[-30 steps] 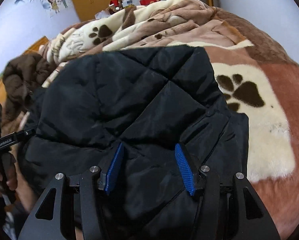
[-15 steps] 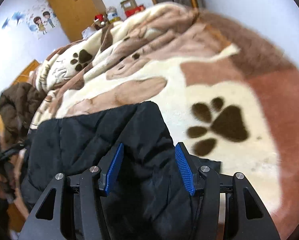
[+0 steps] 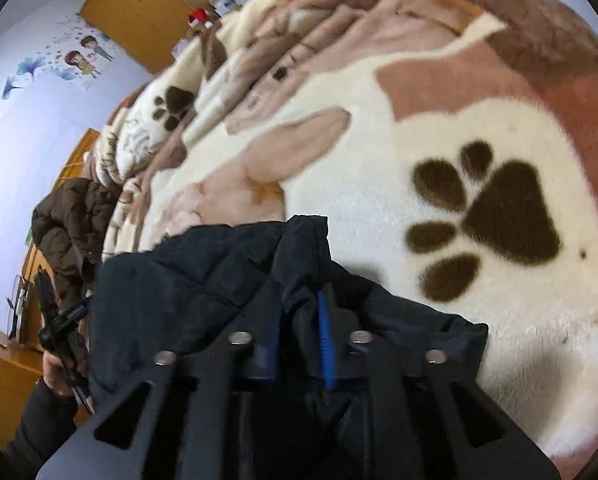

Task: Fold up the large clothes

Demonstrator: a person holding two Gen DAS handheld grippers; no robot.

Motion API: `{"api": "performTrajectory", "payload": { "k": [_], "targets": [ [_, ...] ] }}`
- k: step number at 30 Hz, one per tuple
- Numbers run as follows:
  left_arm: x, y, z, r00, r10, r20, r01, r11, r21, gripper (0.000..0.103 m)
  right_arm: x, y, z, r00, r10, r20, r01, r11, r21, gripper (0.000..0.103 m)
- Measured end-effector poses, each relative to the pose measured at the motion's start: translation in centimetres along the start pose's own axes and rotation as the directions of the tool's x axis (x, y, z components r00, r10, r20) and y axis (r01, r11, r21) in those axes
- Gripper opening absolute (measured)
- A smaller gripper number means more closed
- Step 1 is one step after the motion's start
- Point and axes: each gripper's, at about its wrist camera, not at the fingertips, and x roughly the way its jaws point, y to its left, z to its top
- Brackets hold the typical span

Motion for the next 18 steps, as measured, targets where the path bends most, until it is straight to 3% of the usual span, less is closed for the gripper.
{"api": "performTrajectory", "payload": {
  "k": [4, 9, 18],
  "targets": [
    [-0.5, -0.1, 0.8, 0.998, 0.013, 0.067, -0.011, 0.999, -0.03, 0.032, -0.6, 0.9, 0.8, 0.993, -0.101, 0.066, 0.103, 0.994, -0.026, 0.011],
    [3.6, -1.1, 0.1, 0.996, 0.081, 0.032, -0.081, 0.997, 0.007, 0.034, 5.0, 1.4, -1.0, 0.948, -0.319, 0.014, 0.318, 0.939, -0.134, 0.012],
    [5.0, -0.9, -0.8, 0.994, 0.1, 0.048, -0.1, 0.995, -0.012, 0.046, 6.5, 0.5, -2.0, 0.925, -0.378, 0.023, 0.377, 0.914, -0.15, 0.017]
  ]
}}
